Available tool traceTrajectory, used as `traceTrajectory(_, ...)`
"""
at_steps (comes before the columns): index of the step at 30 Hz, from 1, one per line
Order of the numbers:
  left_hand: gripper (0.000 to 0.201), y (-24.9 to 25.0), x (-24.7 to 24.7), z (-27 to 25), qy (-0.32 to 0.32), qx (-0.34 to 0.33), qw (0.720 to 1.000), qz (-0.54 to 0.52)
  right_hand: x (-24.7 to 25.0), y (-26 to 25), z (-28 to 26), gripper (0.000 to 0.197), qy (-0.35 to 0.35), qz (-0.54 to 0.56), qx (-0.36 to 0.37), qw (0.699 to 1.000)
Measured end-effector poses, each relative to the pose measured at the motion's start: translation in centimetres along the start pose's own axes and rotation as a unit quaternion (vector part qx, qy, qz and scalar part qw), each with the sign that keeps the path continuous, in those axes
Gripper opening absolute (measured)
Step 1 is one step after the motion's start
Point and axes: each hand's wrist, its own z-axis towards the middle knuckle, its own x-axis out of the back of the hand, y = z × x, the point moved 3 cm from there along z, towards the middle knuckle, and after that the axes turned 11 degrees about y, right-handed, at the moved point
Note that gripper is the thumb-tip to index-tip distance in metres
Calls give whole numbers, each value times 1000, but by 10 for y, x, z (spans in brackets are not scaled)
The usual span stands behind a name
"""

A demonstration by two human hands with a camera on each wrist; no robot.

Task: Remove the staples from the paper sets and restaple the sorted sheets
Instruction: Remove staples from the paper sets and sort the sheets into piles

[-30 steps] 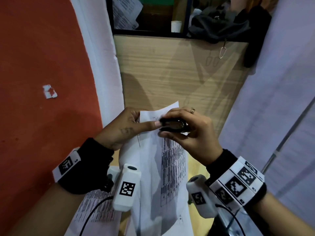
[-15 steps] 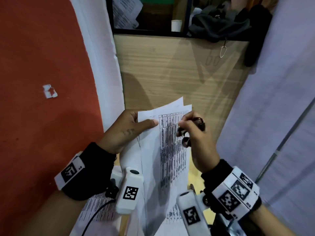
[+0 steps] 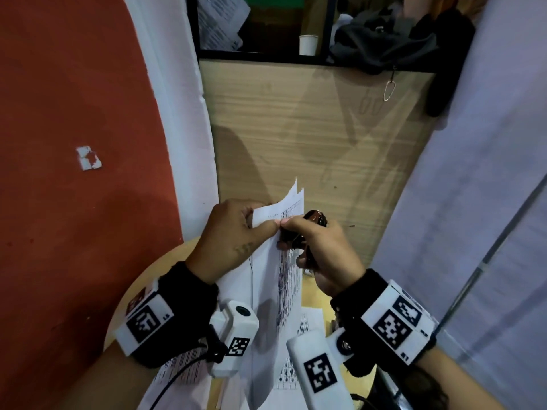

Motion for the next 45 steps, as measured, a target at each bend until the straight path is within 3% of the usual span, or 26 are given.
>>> traceTrajectory(4, 52, 0, -3, 1, 16, -25, 998, 52, -2, 1, 1, 23, 15, -14, 73, 997)
traceTrajectory(7, 49, -7, -4, 5, 25, 12, 999, 22, -6, 5, 4, 20, 58, -40, 206, 976)
traceTrajectory(9, 45, -8, -6, 5, 26, 35, 999, -8, -6, 6, 2, 9, 85, -96, 339, 932)
traceTrajectory(12, 37, -5, -9, 2, 10, 56, 997, -52, -4, 5, -3, 19, 108, -173, 500, 842)
traceTrajectory(16, 28, -7, -14, -1, -6, 110, 987, -116, -1, 3, -6, 16, 130, -247, 624, 730)
traceTrajectory(18, 33, -8, -17, -2, -21, 113, 982, -147, 1, 0, -5, 16, 131, -260, 645, 707)
traceTrajectory(19, 37, -9, -16, -1, -31, 101, 982, -154, 4, -1, -3, 17, 126, -247, 634, 722)
traceTrajectory(21, 42, -8, -14, 2, -57, 67, 985, -147, 8, -1, 1, 17, 99, -173, 553, 809)
traceTrajectory(23, 37, -5, -10, 6, -68, 22, 993, -96, 10, 2, 6, 11, 63, -72, 405, 909)
traceTrajectory(25, 39, -4, -7, 9, -47, -34, 998, 2, 11, 9, 11, 7, 16, 7, 287, 958)
traceTrajectory(27, 46, -2, -7, 11, -31, -63, 995, 72, 11, 10, 10, 6, 3, -7, 304, 953)
traceTrajectory(30, 48, -4, -7, 15, -35, -61, 995, 72, 12, 8, 4, 9, 6, -124, 434, 892)
traceTrajectory(31, 50, -5, -6, 17, -38, -60, 995, 67, 13, 9, 4, 8, 8, -137, 437, 889)
traceTrajectory(35, 42, -7, 4, 22, -46, -81, 993, 67, 30, 22, 23, 17, 34, -162, 306, 937)
traceTrajectory(40, 32, -8, 13, 28, -70, -85, 990, 92, 50, 36, 41, 12, 75, -393, 278, 873)
traceTrajectory(45, 41, -10, 18, 31, -91, -99, 986, 94, 53, 47, 49, 8, 49, -465, 219, 857)
